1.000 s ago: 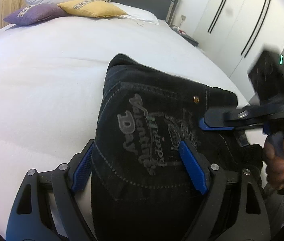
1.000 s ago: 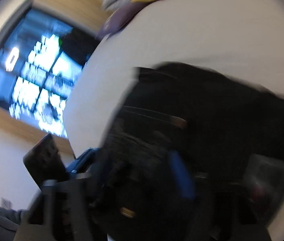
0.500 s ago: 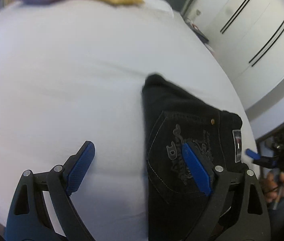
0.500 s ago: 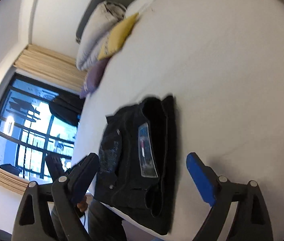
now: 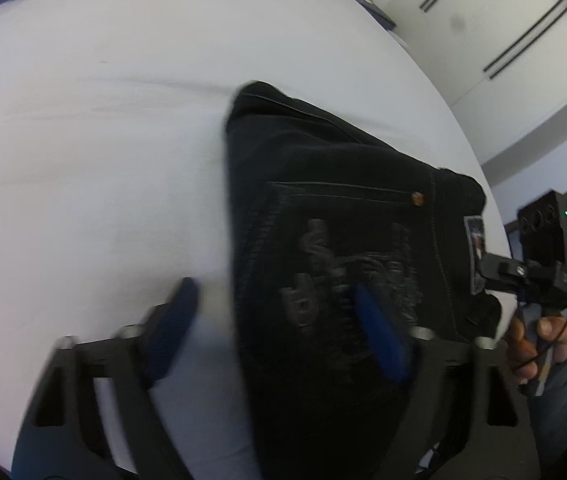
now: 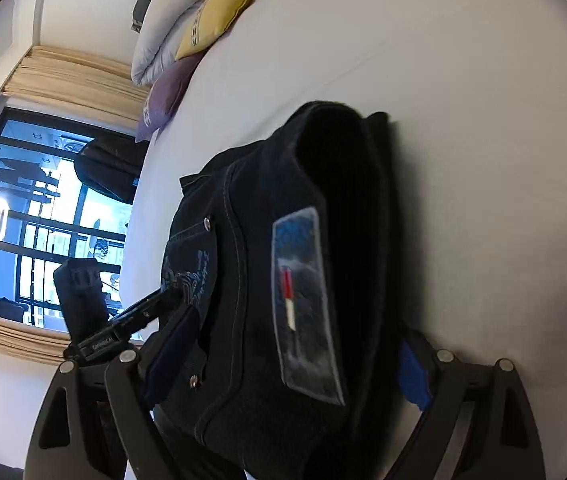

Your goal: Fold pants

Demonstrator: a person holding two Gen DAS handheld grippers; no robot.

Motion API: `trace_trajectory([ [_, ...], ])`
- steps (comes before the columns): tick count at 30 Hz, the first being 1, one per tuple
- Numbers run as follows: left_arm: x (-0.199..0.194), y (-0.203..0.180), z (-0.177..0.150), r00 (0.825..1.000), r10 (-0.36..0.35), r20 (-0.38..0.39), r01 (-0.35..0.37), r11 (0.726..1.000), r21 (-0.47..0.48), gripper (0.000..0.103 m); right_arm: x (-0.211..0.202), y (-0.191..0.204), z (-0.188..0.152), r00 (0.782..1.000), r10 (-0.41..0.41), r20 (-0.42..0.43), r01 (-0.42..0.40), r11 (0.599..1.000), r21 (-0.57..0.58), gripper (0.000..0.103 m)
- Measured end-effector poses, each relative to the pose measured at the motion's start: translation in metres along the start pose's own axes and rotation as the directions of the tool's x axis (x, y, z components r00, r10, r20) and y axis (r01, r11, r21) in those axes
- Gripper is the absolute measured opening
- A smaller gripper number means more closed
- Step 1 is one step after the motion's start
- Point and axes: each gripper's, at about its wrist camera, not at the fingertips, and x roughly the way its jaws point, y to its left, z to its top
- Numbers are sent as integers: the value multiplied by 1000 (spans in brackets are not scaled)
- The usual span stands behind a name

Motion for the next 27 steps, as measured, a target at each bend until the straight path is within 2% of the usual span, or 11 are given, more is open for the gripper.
trace_trajectory([
  [1, 1, -2, 1, 1000, -17, -8, 17, 1000, -2, 48, -1, -1, 1, 1000, 6, 7, -6, 1000, 14, 84],
  [2, 0, -4, 2, 1000, -5, -6, 5, 1000, -1, 47, -3, -3, 1, 1000, 16, 16, -17, 999, 33, 80],
  [4, 0, -6, 2, 1000, 8, -3, -8, 1000, 5, 44, -5, -8, 0, 1000, 14, 26, -16, 998, 60, 50],
  [5, 1, -6, 2, 1000, 5, 2, -5, 1000, 0, 42, -6, -12, -1, 1000, -4, 30, 2, 998, 70, 42],
  [7, -1, -10, 0, 1000, 9, 16, -9, 1000, 6, 35, -10, -17, -5, 999, -3, 45, 0, 997, 73, 34],
  [9, -4, -19, -1, 999, 32, 32, -33, 999, 29, 28, -12, -12, -7, 998, -23, 62, 20, 999, 44, 30],
  [11, -6, -31, -1, 997, 57, 47, -59, 997, 54, 18, -13, 4, -10, 992, -90, 86, 93, 995, -31, 26],
  [13, -12, -39, 1, 996, 64, 69, -68, 995, 66, 15, -19, 22, -11, 985, -129, 115, 141, 985, -95, 22],
  [17, -36, -54, 13, 990, 41, 137, -52, 996, 75, 15, -41, 50, -5, 975, -122, 186, 154, 974, -166, 20],
  [21, -59, -80, 49, 971, 74, 226, -107, 985, 135, 15, -66, 77, 17, 955, -118, 271, 188, 950, -250, 20],
  [27, -24, -98, 98, 957, 165, 240, -205, 966, 154, 17, -71, 73, 73, 935, -164, 315, 253, 931, -263, 21],
])
